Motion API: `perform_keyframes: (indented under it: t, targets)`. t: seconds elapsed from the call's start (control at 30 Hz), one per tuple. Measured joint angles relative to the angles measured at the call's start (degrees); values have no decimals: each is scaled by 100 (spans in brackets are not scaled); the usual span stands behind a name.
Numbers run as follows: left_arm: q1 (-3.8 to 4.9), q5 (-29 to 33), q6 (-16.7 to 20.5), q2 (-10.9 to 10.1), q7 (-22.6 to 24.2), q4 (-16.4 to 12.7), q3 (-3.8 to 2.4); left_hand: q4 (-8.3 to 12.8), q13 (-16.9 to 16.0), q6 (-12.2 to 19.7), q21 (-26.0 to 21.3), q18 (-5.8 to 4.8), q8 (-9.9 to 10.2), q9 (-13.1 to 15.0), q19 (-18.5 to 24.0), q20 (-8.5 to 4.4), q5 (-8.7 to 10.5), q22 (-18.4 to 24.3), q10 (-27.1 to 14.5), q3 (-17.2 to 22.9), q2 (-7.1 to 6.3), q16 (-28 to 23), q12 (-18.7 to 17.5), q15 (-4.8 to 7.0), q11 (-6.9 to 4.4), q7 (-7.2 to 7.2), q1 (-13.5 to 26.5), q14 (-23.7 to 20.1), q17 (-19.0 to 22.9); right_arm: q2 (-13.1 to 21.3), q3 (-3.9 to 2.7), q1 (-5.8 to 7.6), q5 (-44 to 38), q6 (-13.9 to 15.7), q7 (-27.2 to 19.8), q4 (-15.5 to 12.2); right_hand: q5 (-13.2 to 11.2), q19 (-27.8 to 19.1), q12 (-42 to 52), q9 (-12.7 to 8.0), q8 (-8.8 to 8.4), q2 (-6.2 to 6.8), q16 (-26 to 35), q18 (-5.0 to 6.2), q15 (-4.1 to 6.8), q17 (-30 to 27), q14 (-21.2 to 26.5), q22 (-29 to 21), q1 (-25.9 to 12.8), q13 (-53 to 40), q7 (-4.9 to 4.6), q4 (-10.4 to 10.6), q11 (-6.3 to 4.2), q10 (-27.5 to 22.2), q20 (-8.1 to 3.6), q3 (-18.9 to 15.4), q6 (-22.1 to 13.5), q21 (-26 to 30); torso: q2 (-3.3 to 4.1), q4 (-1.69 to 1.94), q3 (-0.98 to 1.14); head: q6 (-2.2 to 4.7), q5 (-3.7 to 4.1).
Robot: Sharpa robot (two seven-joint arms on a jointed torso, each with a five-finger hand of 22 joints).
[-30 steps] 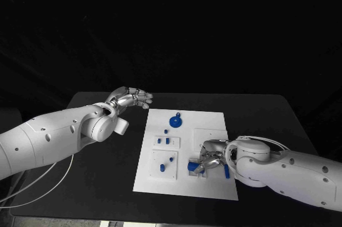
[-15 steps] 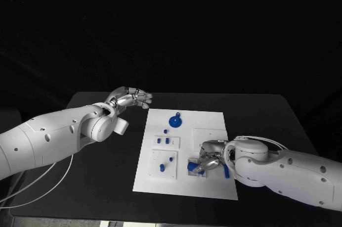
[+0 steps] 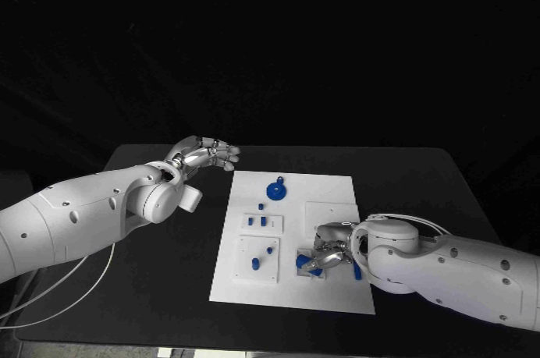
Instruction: Assemble the parts on the task board
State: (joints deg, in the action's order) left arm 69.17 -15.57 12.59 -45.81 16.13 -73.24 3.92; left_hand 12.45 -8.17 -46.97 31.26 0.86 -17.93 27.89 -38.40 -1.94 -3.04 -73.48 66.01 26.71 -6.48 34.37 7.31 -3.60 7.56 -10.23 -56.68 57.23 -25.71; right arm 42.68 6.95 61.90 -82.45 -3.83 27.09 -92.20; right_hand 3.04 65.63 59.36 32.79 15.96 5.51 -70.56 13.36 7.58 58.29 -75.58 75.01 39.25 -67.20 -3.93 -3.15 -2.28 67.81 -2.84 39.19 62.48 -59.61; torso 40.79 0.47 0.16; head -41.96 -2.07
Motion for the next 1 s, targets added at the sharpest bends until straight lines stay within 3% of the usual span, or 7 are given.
perform_keyframes:
  t: [0.37,0.77,0.9,1.0]
  targets:
    - [0,0,0,-3,0,0,0,-15,0,0,0,0,0,0,0,0,0,1,0,-15,0,0,0,0,0,0,0,0,-6,-14,10,-5,344,-110,103,-11,-39,-1,-38,10,0,-121,-1,0,17,24,17,0,-132,-63,1,16,12,28,1,236,-1,-46,0,0,0,-2,12]
    - [0,0,1,-3,-4,-1,0,-15,0,0,-22,0,0,1,0,0,0,-4,0,-15,0,0,0,1,0,0,0,-1,-12,-39,27,-19,788,-134,176,-3,-40,-1,-66,26,51,-37,-21,0,18,35,18,0,-367,-106,1,16,12,29,1,248,-2,-67,1,-3,3,13,19]
    - [0,0,1,-3,-5,0,0,-15,0,0,-22,0,0,1,0,0,0,-4,0,-15,0,0,0,4,0,0,0,-4,-16,-52,31,-27,909,-127,177,-3,-37,-1,-67,41,44,75,-21,43,19,49,19,0,-630,-143,3,-92,-19,60,1,-216,0,-108,1,-3,3,14,25]
    - [0,0,1,-3,-6,0,0,-15,0,0,-22,0,0,1,0,0,0,-4,0,-15,0,0,0,4,0,0,0,-4,-16,-58,31,-27,973,-105,177,9,-37,-52,-105,72,46,-61,-21,48,40,61,40,0,-809,-187,5,-331,-20,61,-30,-656,1,-110,1,-2,2,22,30]
